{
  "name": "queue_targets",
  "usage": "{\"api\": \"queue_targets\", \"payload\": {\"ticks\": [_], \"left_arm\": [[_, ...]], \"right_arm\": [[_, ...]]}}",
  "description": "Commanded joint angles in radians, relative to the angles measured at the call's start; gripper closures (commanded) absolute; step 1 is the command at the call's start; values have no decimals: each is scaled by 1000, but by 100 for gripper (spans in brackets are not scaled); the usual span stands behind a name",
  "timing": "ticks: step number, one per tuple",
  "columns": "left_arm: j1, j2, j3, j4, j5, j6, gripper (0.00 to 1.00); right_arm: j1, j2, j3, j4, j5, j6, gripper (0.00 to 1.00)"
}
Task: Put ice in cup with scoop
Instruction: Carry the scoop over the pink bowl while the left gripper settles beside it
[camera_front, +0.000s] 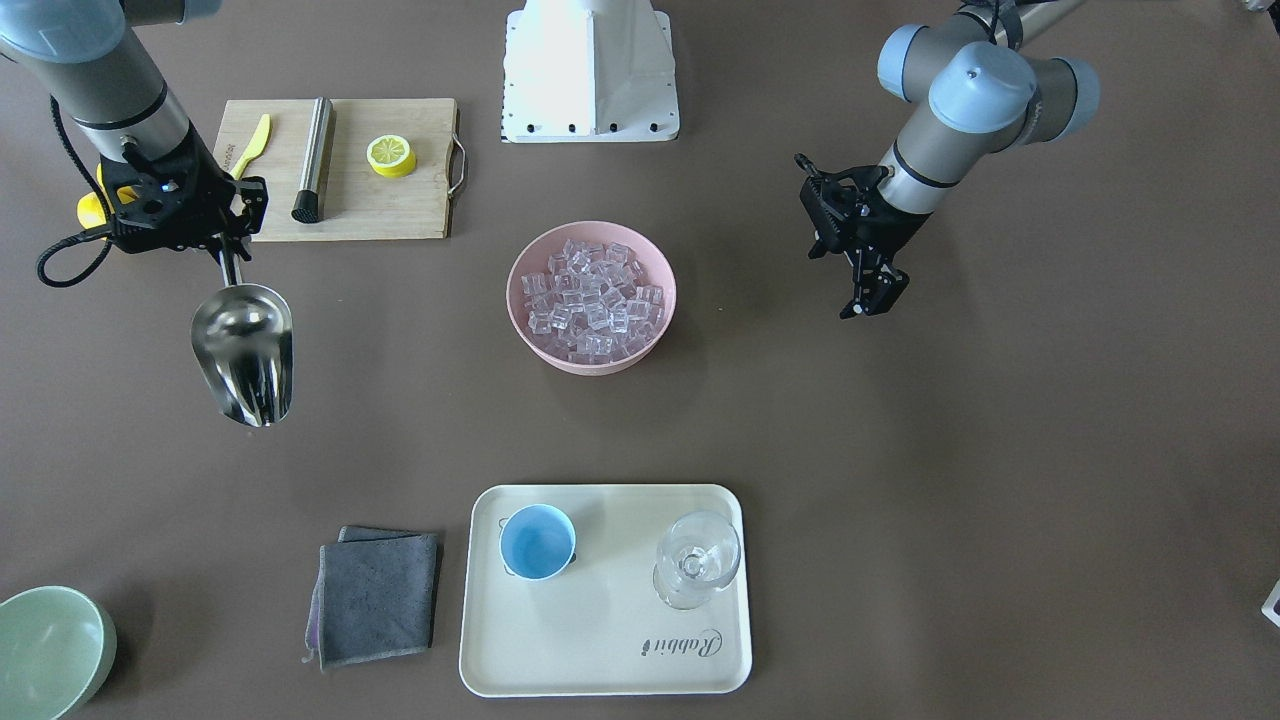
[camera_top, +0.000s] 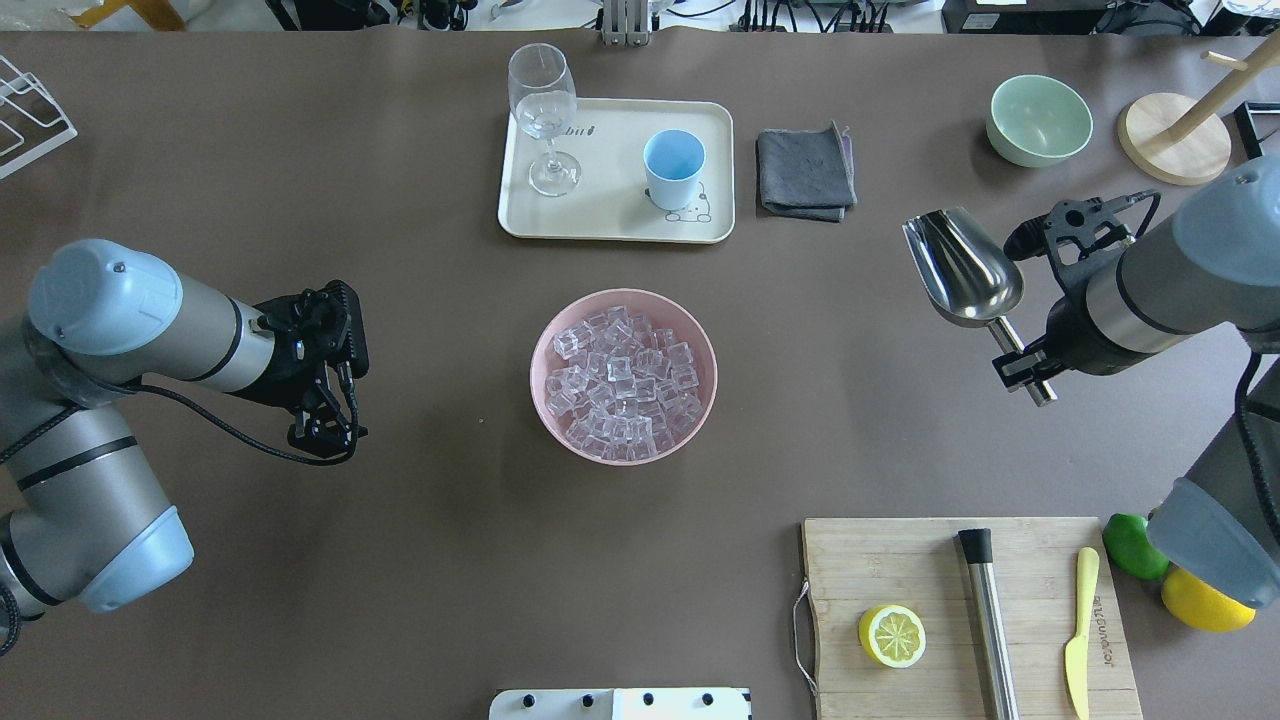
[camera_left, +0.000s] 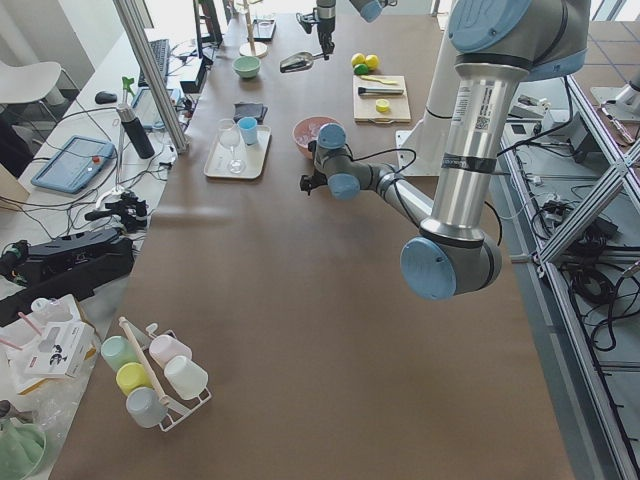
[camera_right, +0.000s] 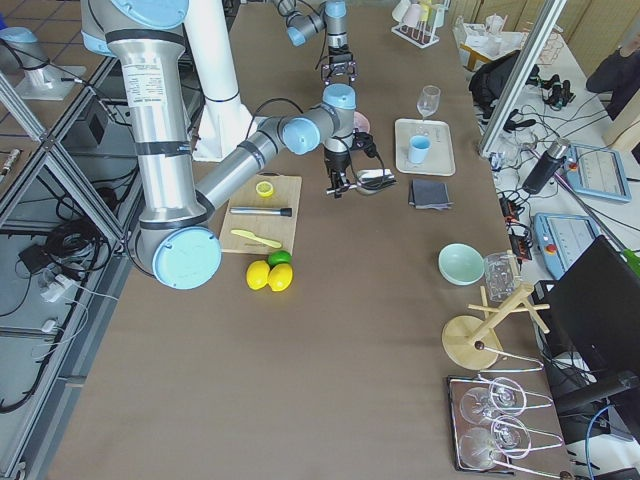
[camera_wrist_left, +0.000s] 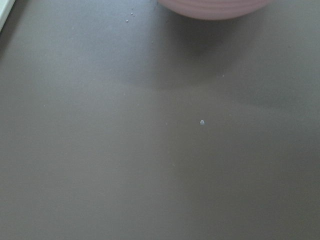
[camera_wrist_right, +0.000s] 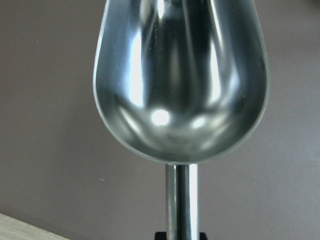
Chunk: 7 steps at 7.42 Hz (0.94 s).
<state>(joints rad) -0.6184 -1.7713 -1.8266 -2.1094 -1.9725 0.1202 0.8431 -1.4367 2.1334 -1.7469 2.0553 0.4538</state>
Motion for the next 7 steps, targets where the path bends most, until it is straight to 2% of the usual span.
{"api": "queue_targets", "payload": {"ticks": [1,2,3,4,5,6,7], "left_arm": [[14,-4,7,-76,-2,6,2],[46,-22,12,-89,10,6,2],[60,-40,9,-81,11,6,2],[60,-57,15,-64,0,7,2],[62,-54,13,-66,-14,4,2],[69,-59,15,-61,-11,3,2],[75,-65,9,-54,-6,-4,2]], "right_arm": [[13,254,52,-500,11,-199,100],[13,286,109,-582,-60,-245,100],[-5,288,93,-591,-76,-292,100],[-21,333,88,-680,-78,-370,100],[-36,423,36,-766,-64,-379,100],[-54,506,-24,-814,-55,-379,100],[-79,556,-41,-825,-60,-380,100]]}}
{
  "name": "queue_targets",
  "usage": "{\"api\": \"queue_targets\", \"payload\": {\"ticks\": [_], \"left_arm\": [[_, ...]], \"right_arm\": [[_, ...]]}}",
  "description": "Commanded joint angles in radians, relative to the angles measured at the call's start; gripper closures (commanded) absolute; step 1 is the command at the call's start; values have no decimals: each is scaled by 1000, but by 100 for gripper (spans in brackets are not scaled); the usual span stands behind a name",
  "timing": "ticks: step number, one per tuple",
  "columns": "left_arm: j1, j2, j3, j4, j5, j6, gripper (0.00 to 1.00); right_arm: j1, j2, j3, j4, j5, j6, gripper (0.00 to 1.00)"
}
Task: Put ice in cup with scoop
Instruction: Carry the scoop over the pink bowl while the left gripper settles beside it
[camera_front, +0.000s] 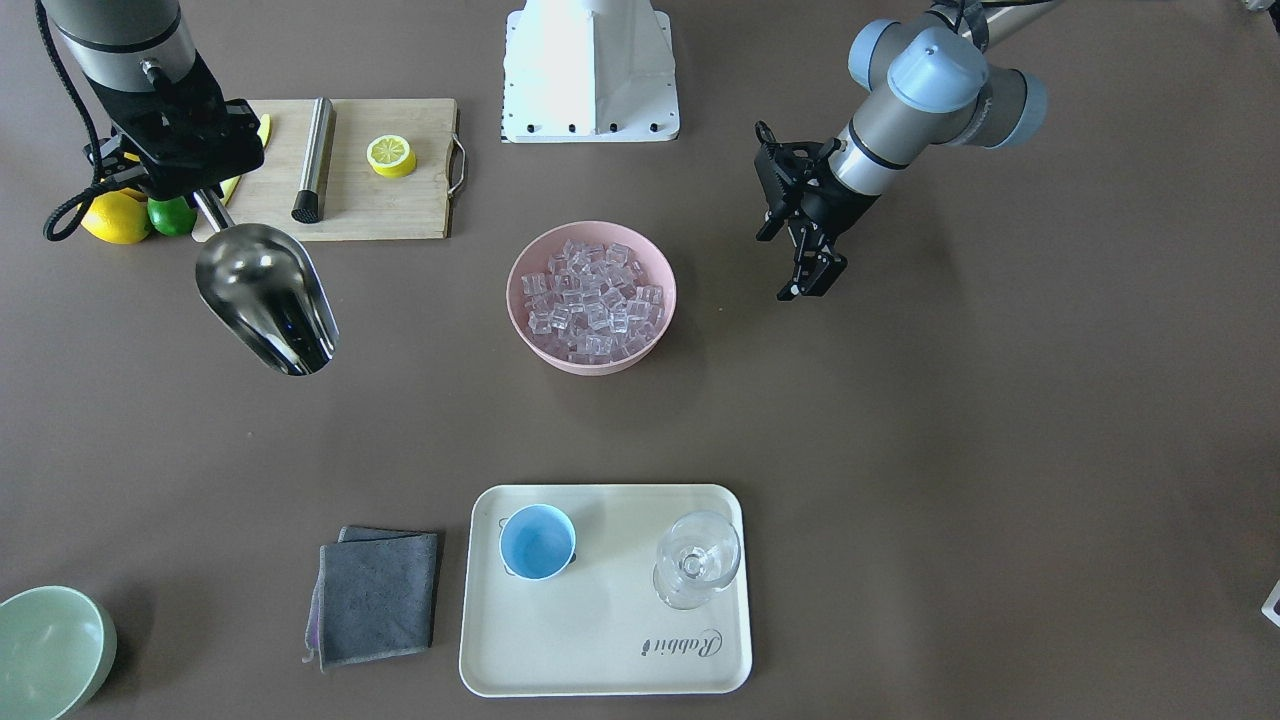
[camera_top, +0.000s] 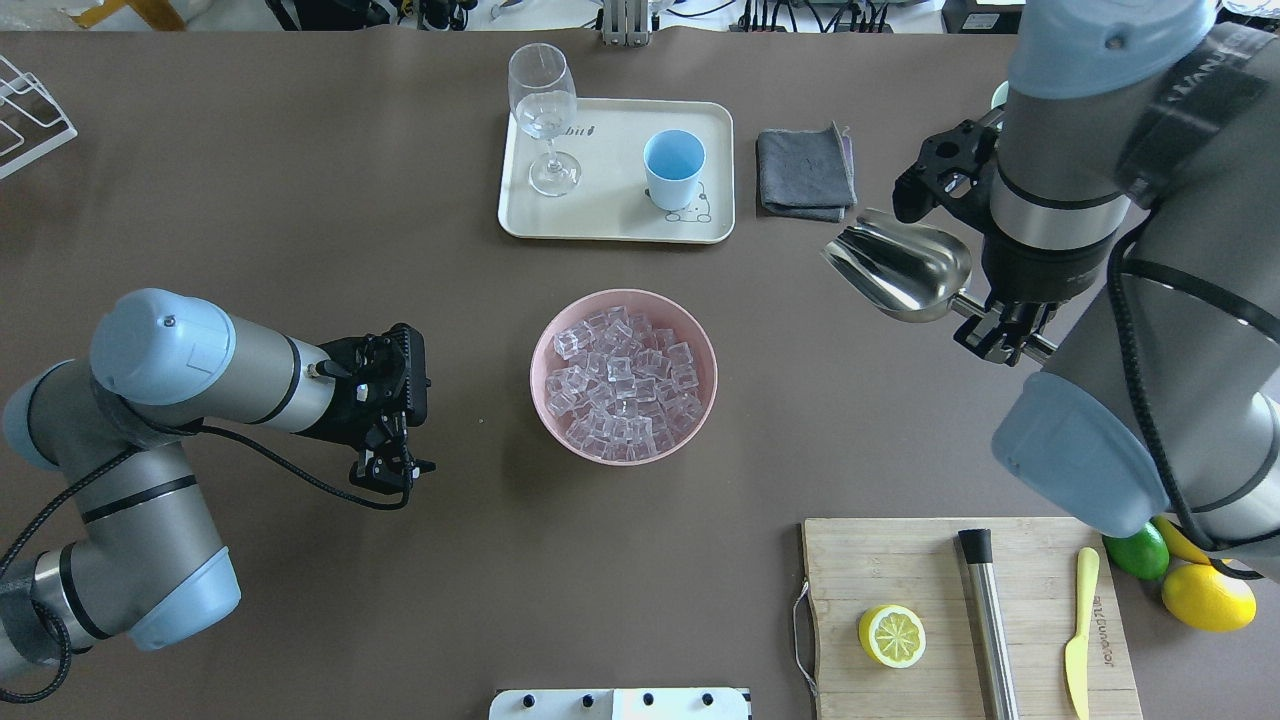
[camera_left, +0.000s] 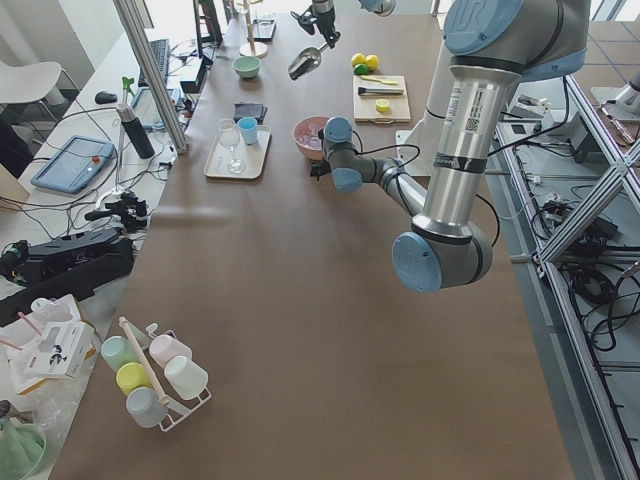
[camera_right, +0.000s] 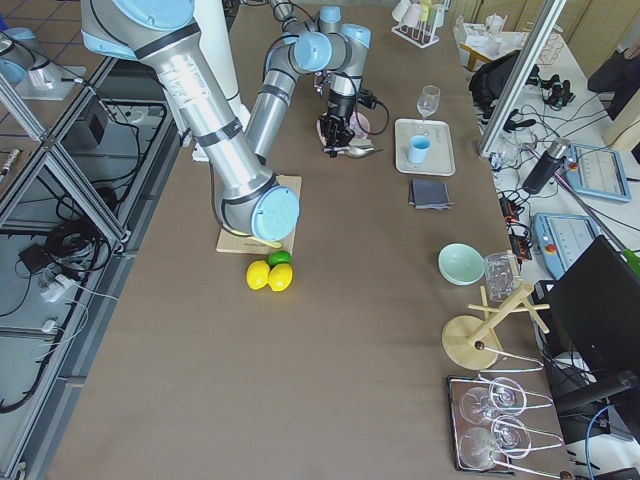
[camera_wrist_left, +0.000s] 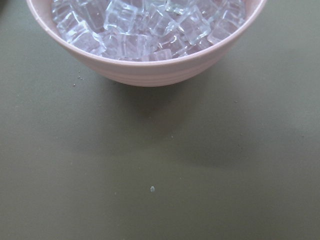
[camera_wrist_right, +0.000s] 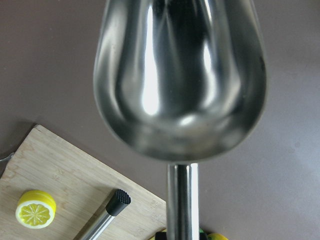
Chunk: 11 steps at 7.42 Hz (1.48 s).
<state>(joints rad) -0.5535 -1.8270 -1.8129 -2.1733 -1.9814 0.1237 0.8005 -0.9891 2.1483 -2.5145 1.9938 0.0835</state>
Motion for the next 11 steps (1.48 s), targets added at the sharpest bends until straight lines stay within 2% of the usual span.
{"api": "queue_targets", "payload": {"ticks": [1,2,3,4,5,6,7,8,9,11], "left_arm": [[10,-12,1,9,4,-7,2],[14,-23,17,-23,22,-9,2],[38,-28,17,-63,71,-9,2],[41,-20,12,-87,79,-9,2],[41,-18,27,-135,105,-9,2],[67,-21,67,-213,113,-9,2],[84,-38,108,-265,115,-9,2],[83,-41,110,-266,115,-9,2],[84,-61,133,-270,115,-7,2],[81,-93,178,-299,115,-7,2]], "right_arm": [[-62,182,-112,-119,0,-8,100],[-92,331,-254,-258,-7,-10,100],[-133,390,-295,-326,-23,-17,100],[-155,401,-300,-334,-27,-128,100],[-174,423,-303,-339,-68,-275,100],[-191,434,-304,-361,-76,-348,100],[-226,473,-367,-389,-119,-350,100],[-242,580,-534,-435,-145,-350,100],[-245,616,-585,-452,-154,-357,100],[-245,616,-611,-454,-190,-377,100]]}}
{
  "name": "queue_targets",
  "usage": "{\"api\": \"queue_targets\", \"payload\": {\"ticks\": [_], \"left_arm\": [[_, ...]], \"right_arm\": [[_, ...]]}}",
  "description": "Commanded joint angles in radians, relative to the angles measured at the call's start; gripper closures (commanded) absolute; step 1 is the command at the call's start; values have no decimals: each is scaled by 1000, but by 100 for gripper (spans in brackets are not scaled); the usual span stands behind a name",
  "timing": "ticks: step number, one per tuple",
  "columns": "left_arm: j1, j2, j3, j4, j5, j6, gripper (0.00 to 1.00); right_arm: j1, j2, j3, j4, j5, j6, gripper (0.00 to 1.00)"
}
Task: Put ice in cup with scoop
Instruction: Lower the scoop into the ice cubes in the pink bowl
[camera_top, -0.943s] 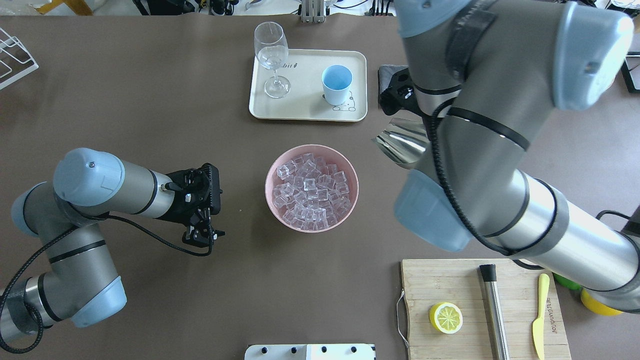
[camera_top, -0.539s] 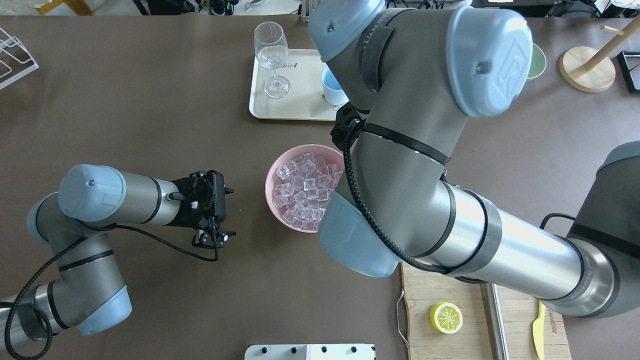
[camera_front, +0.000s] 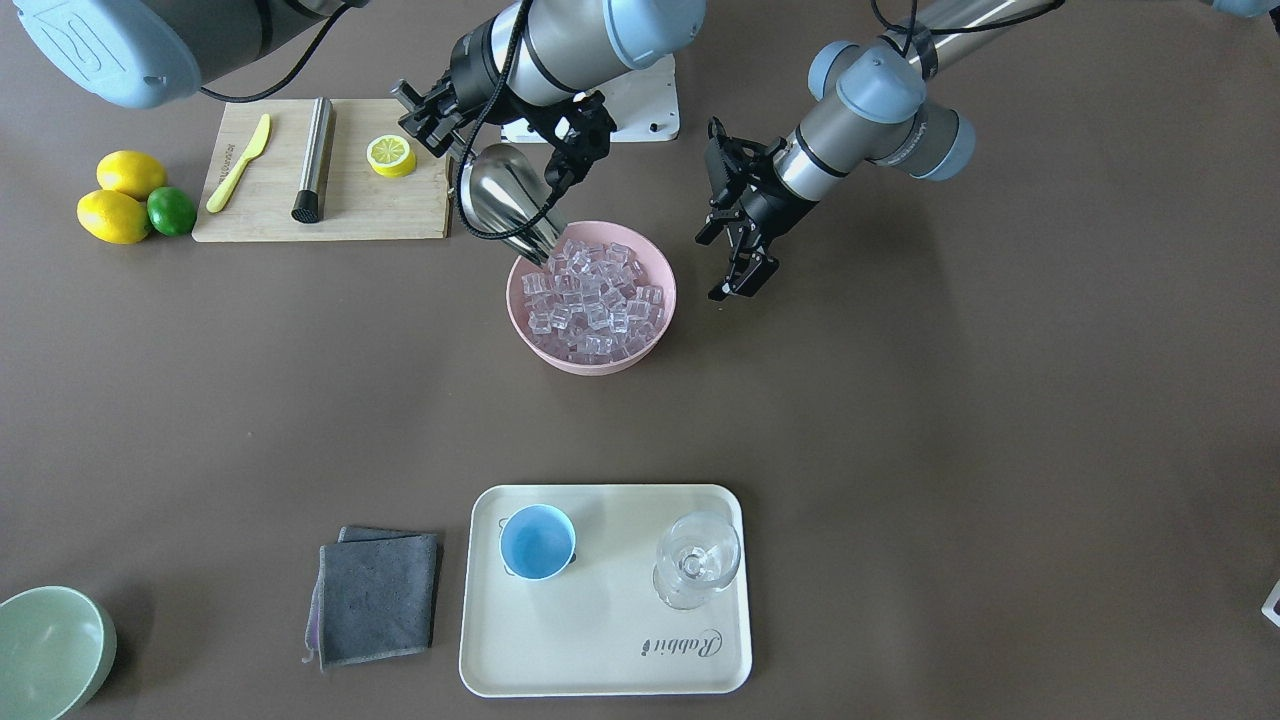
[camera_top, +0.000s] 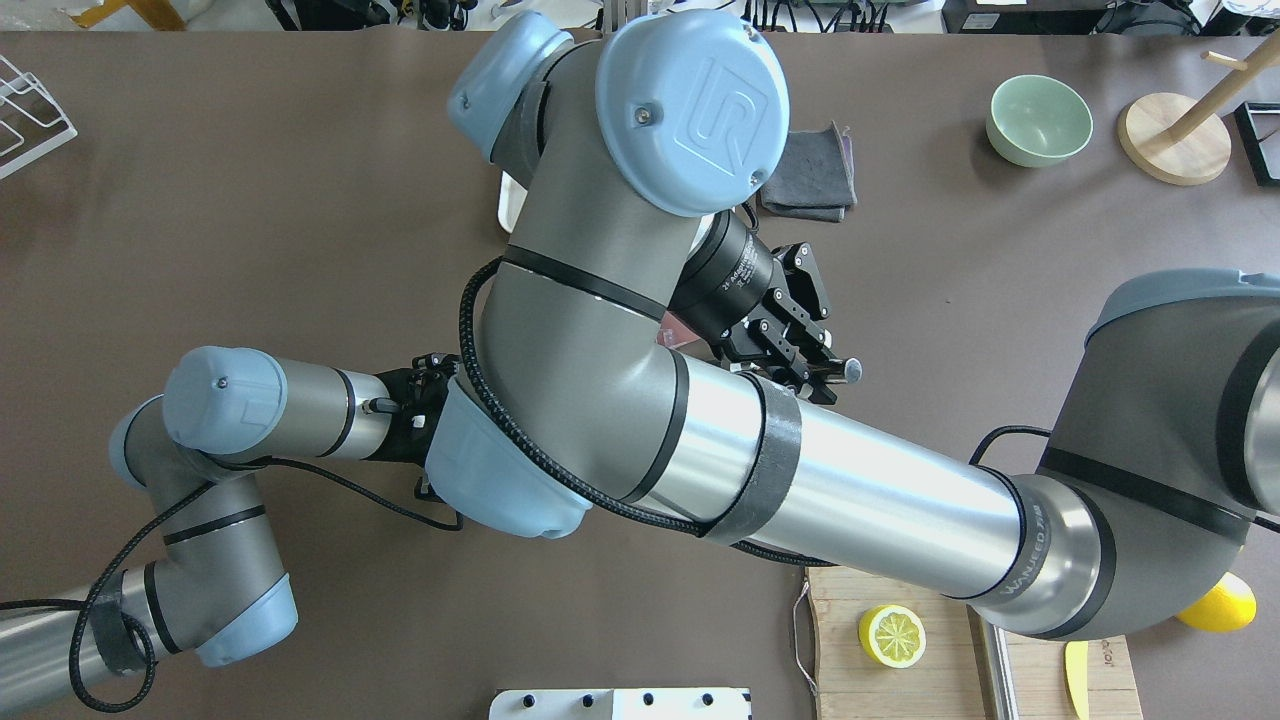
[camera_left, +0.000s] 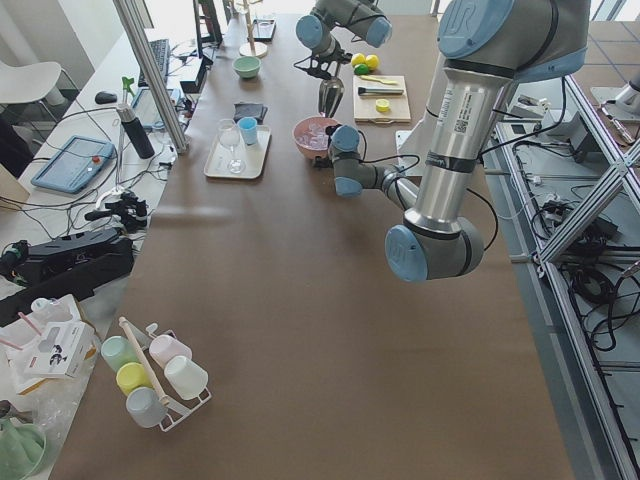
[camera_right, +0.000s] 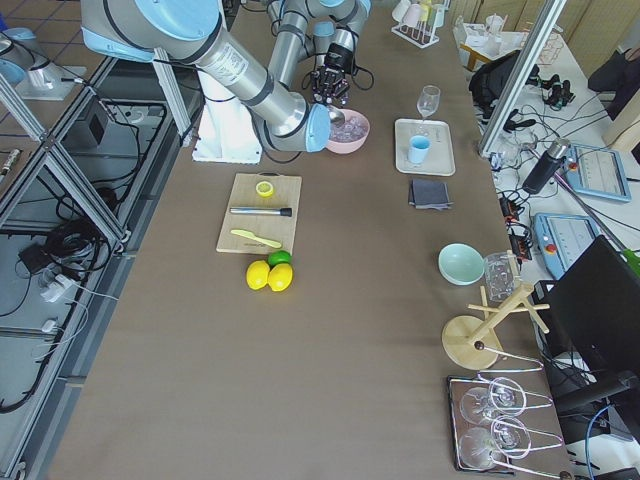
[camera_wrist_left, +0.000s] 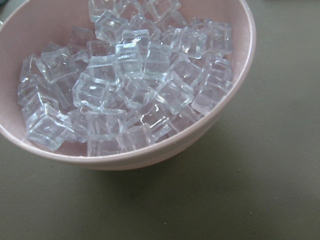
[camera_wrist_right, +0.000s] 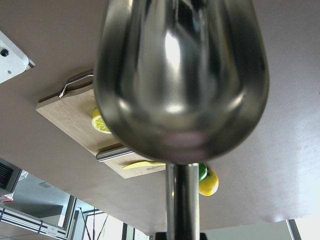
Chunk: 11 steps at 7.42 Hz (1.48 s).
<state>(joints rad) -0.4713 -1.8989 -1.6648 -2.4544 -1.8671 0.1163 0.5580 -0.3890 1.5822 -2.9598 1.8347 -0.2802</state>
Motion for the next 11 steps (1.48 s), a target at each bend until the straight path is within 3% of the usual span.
{"api": "queue_targets", "payload": {"ticks": [1,7,9,11], "left_arm": [[0,-23,34,-24,17,0,2],[19,-71,148,-167,77,-9,2],[19,-75,143,-166,77,-204,2],[19,-75,142,-166,77,-207,2]], "right_arm": [[-3,16,-68,-7,-38,-13,100],[-23,15,-211,114,-60,-13,100],[-39,3,-228,163,-61,-11,100],[-49,-11,-228,186,-66,-1,100]]}}
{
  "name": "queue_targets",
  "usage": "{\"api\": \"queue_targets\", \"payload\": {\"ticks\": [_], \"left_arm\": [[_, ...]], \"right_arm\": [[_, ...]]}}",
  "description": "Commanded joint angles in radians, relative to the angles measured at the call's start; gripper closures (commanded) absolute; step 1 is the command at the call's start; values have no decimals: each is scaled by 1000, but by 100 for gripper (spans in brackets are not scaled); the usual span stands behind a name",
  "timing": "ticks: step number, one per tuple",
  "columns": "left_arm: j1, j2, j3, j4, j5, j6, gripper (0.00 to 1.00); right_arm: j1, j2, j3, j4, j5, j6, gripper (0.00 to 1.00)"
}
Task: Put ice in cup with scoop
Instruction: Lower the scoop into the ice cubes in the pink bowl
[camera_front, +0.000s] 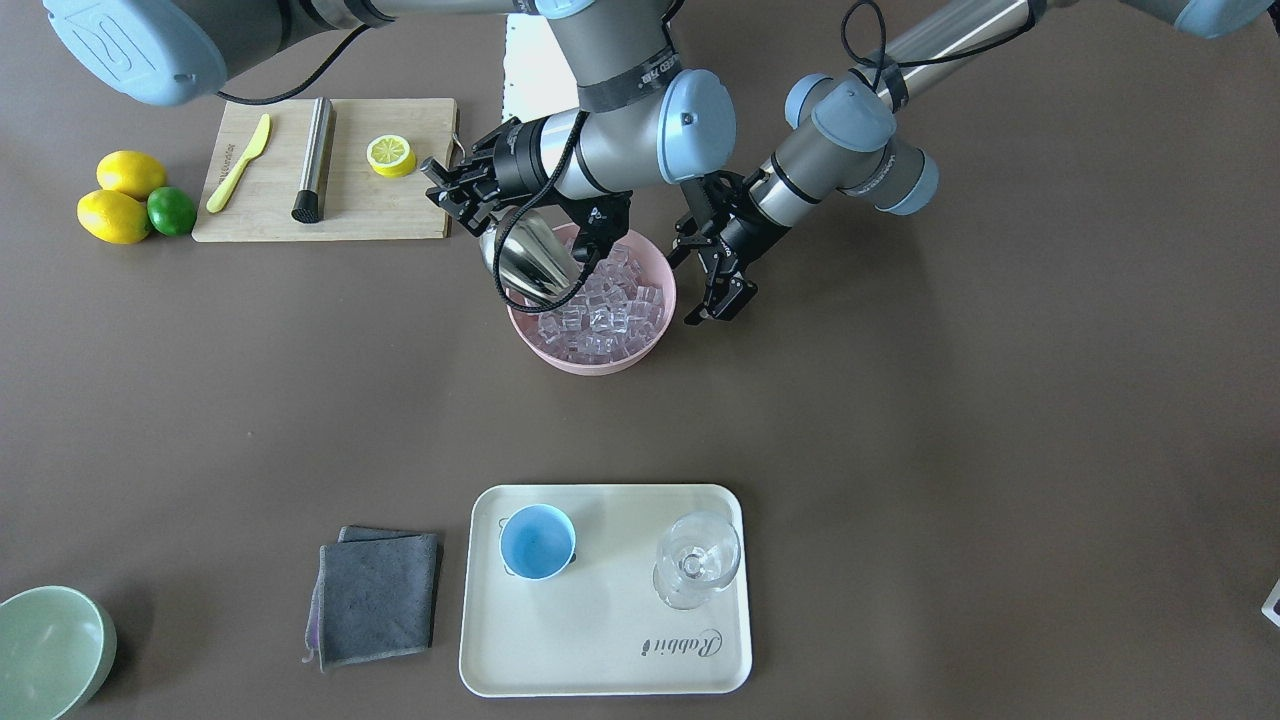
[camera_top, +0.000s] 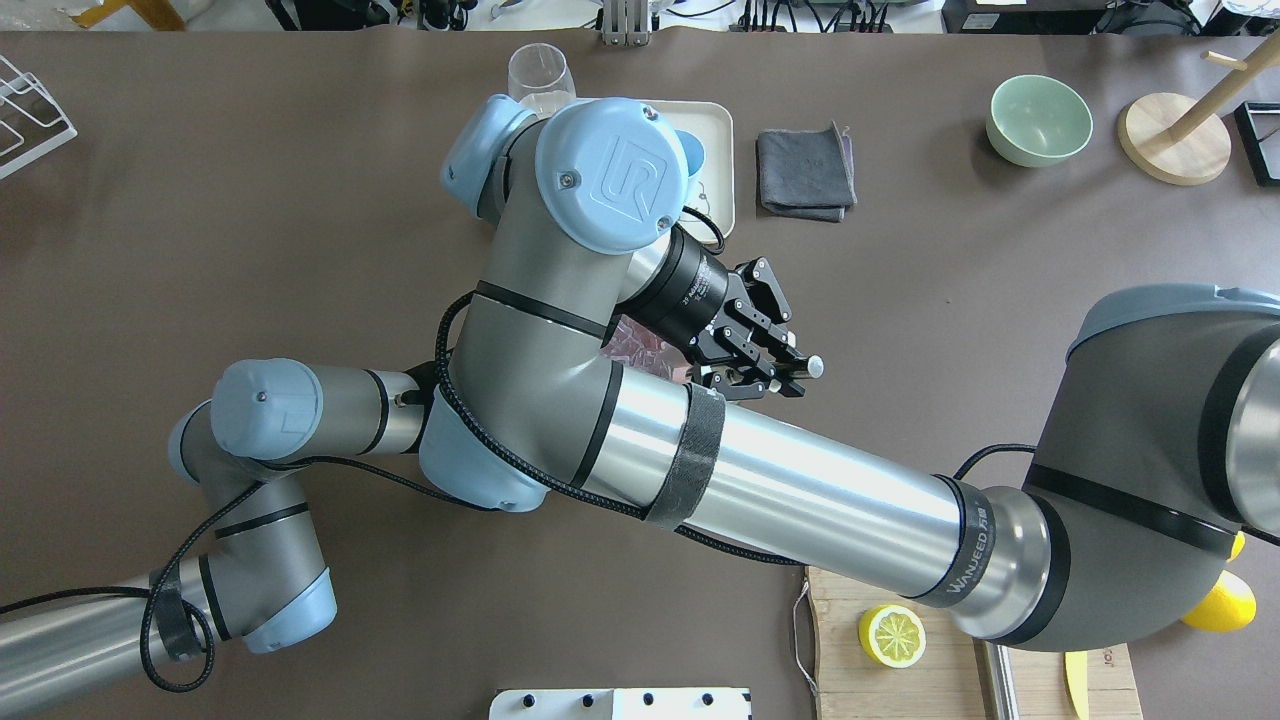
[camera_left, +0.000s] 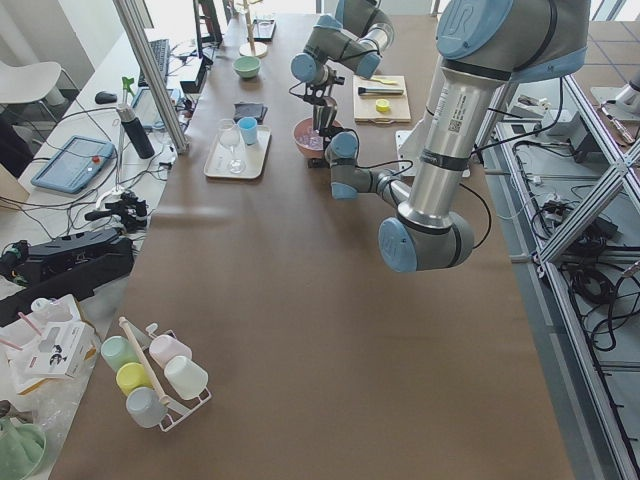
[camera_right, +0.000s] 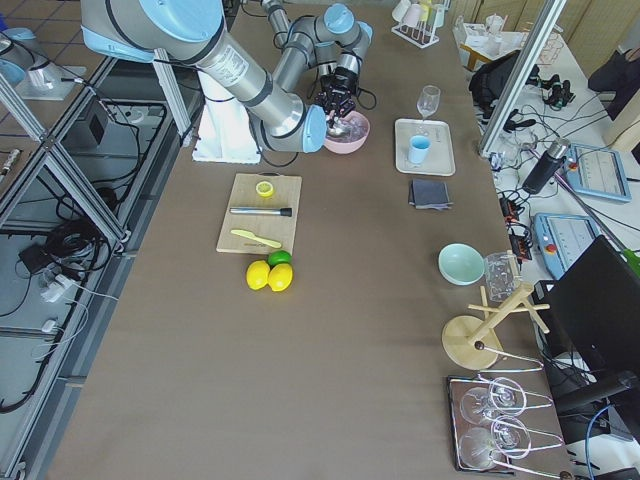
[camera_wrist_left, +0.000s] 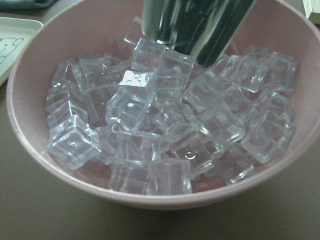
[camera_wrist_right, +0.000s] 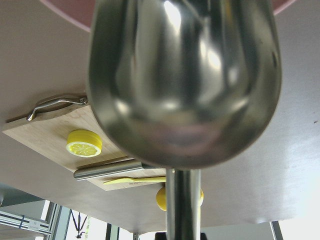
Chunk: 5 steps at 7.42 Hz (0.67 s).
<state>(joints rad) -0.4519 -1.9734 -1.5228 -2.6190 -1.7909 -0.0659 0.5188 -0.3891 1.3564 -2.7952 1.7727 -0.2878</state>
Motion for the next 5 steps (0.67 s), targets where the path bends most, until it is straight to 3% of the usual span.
{"api": "queue_targets", "payload": {"ticks": [1,5], "left_arm": [[-1,-1,0,-3,1,-26,2],[1,5,1,-12,1,-25,2]], "right_arm": [[-9,-11,1,22,-4,7,100],[-23,-31,0,31,-22,12,100]]}}
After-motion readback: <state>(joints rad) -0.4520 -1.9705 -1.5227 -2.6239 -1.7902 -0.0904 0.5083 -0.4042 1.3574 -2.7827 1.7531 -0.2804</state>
